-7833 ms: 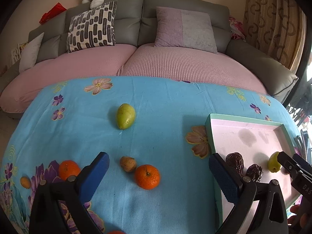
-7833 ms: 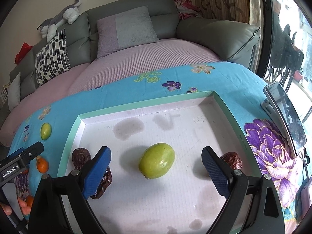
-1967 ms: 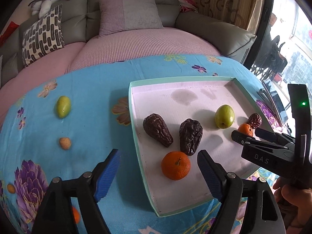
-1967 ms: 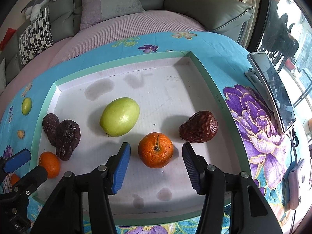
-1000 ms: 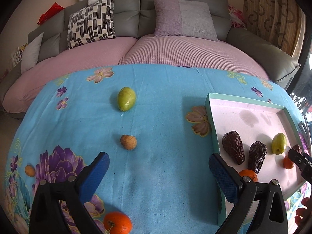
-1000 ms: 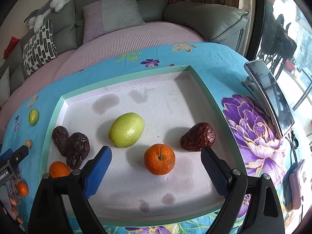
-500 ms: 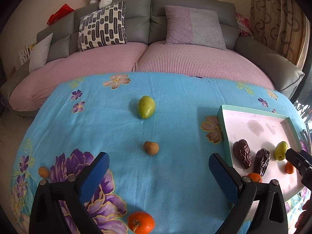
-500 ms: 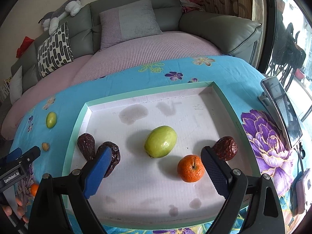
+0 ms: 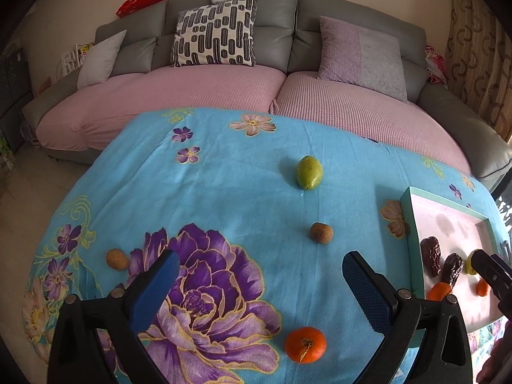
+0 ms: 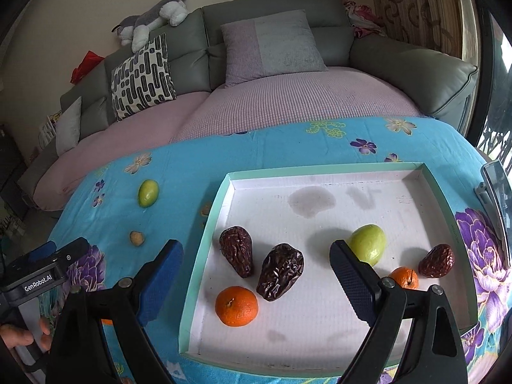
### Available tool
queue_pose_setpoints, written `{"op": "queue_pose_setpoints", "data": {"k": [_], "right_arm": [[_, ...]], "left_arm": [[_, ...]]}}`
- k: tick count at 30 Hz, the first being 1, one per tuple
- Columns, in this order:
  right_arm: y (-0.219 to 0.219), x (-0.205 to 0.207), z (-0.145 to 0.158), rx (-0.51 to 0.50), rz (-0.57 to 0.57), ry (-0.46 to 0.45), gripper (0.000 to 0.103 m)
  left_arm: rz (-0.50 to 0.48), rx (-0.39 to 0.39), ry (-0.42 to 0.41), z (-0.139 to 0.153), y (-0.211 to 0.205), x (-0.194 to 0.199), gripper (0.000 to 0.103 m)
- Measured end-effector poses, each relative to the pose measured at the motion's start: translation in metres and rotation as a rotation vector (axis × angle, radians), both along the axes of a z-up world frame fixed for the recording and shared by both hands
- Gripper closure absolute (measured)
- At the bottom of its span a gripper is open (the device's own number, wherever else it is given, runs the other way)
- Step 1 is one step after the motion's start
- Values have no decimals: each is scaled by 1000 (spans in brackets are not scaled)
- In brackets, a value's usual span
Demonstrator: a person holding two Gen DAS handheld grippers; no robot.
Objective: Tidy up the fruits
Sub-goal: 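Move both tools back from the tray toward the remaining fruits, then grasp a small brown round fruit with the left tool while the right tool grasps a tangerine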
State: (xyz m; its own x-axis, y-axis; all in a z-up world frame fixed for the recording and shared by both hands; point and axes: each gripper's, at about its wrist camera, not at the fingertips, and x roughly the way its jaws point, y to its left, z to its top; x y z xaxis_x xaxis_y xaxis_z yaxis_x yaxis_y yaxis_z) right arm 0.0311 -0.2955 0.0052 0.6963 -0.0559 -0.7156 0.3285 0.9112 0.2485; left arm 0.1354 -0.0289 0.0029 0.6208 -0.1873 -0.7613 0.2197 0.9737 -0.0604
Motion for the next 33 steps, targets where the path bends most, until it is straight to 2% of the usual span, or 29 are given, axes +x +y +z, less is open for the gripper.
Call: {"op": "queue_pose_setpoints", "data": {"k": [7,18,27,33], "right_arm": [[21,6,4,10,42,11,10],[52,8,19,16,104,-2,10],[83,15,28,18,178,-20,11],[104,21,28,25,248,-17,17]], "left_arm": [[23,1,30,-1,19,-3,0],[150,-43,21,16,84,6,1],[211,-78,18,20,118,11,10],[227,-86,41,11,127,22,16]]}}
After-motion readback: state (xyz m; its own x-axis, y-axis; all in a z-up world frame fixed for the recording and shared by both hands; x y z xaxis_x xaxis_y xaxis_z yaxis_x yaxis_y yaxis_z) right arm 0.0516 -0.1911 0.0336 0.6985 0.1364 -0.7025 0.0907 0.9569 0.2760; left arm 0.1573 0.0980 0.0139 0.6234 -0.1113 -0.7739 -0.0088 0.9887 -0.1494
